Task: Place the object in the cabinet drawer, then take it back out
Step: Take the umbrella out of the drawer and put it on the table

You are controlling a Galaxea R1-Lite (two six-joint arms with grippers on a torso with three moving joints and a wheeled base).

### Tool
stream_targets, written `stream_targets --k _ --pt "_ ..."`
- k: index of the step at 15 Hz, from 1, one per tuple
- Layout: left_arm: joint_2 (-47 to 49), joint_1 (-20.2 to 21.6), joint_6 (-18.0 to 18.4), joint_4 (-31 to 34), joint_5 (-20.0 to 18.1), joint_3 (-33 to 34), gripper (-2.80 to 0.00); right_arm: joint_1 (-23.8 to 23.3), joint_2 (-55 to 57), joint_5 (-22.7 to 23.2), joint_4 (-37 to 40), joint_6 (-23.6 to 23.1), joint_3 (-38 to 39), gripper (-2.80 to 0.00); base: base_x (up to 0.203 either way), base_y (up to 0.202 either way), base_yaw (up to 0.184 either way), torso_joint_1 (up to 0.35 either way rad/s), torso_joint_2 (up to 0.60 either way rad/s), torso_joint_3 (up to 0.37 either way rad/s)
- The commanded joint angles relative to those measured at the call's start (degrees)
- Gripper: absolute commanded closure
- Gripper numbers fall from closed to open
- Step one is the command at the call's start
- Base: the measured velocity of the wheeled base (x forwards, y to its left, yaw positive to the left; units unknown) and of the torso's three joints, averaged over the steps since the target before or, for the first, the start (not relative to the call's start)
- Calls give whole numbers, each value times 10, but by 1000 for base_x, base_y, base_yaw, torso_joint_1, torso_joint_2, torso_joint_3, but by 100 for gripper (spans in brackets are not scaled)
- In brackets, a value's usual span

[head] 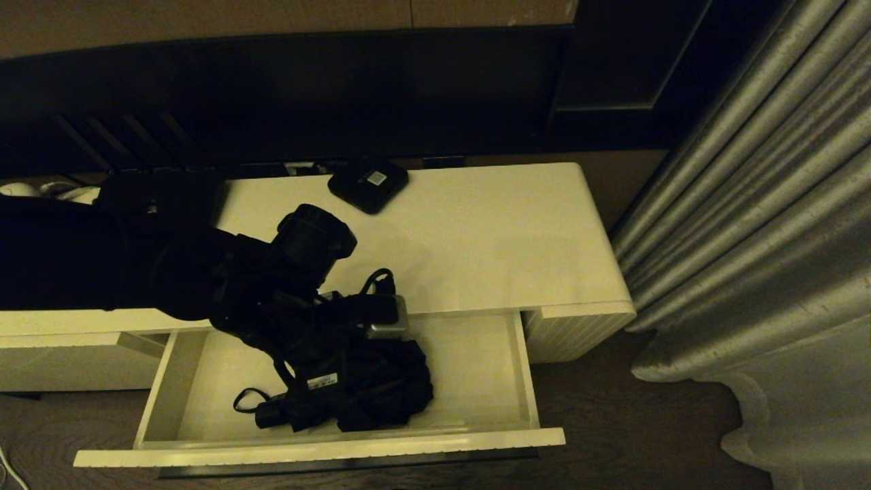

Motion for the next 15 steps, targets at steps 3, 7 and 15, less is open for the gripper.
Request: stream_targets --k 3,7,15 --pt "19 5 8 1 -3 -7 -280 0 1 1 0 0 0 0 0 0 0 0 0 0" --pt "47 15 18 0 -8 -23 -280 0 1 1 0 0 0 0 0 0 0 0 0 0" --pt "79 16 16 -2 -11 -39 -280 0 1 1 0 0 1 0 0 0 0 0 0 0"
